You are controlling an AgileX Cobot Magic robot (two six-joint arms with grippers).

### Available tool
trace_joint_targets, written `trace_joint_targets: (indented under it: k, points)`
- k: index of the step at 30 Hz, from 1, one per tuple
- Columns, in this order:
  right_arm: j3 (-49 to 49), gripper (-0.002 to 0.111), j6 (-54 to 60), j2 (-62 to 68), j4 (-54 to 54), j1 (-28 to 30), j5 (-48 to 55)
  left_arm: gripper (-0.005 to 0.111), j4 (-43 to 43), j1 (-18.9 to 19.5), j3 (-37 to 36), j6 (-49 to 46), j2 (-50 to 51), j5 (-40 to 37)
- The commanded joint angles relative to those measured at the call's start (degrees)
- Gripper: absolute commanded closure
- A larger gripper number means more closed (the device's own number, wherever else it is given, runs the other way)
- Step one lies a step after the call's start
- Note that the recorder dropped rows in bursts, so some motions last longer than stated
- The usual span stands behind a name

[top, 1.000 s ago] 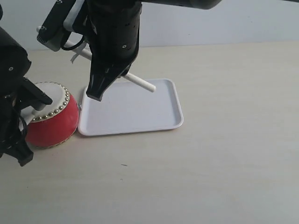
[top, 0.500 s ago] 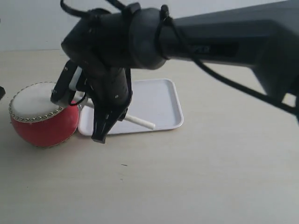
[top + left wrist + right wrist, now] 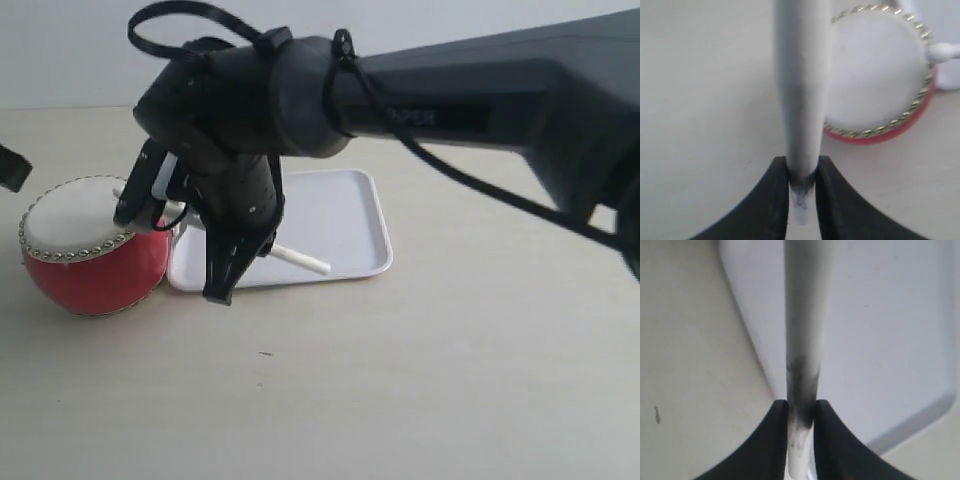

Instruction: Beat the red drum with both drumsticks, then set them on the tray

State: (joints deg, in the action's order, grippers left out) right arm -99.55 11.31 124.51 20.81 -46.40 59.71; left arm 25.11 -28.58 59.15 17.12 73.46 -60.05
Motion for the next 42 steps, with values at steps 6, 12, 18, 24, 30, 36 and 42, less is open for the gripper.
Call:
trace_joint_targets:
  k: [6,12,18,24,30,36,42]
  points:
    - [-0.4,0.108,-7.5,-9.4,4.1,4.6,-0.4,0.107,-22.9,0.0,0.3,-12.8,-0.1,28.1]
    - [-0.4,0.108,-8.4,-9.7,-4.8,10.4,-1.0,0.107,-30.3,0.0,0.3,-14.0,3.5,39.8]
    - [-0.3,0.108,-7.9,-9.7,-10.8,13.8,-7.2,0.107,-33.0,0.0,0.3,-16.0,11.5,42.5]
    - [-0.3,0.108,-6.8,-8.5,-10.8,14.1,-11.5,0.107,-37.3,0.0,0.3,-20.0,20.6,52.9]
    - [-0.3,0.108,-6.2,-2.5,-11.7,15.8,-14.6,0.107,-37.3,0.0,2.0,-21.3,28.0,54.9]
    - [-0.3,0.108,-5.1,2.3,-11.7,15.7,-17.0,0.107,-37.3,0.0,7.1,-21.9,34.1,51.0]
    - [-0.3,0.108,-4.9,4.5,-11.7,15.9,-20.5,0.107,-37.3,0.0,10.9,-26.3,38.7,44.9]
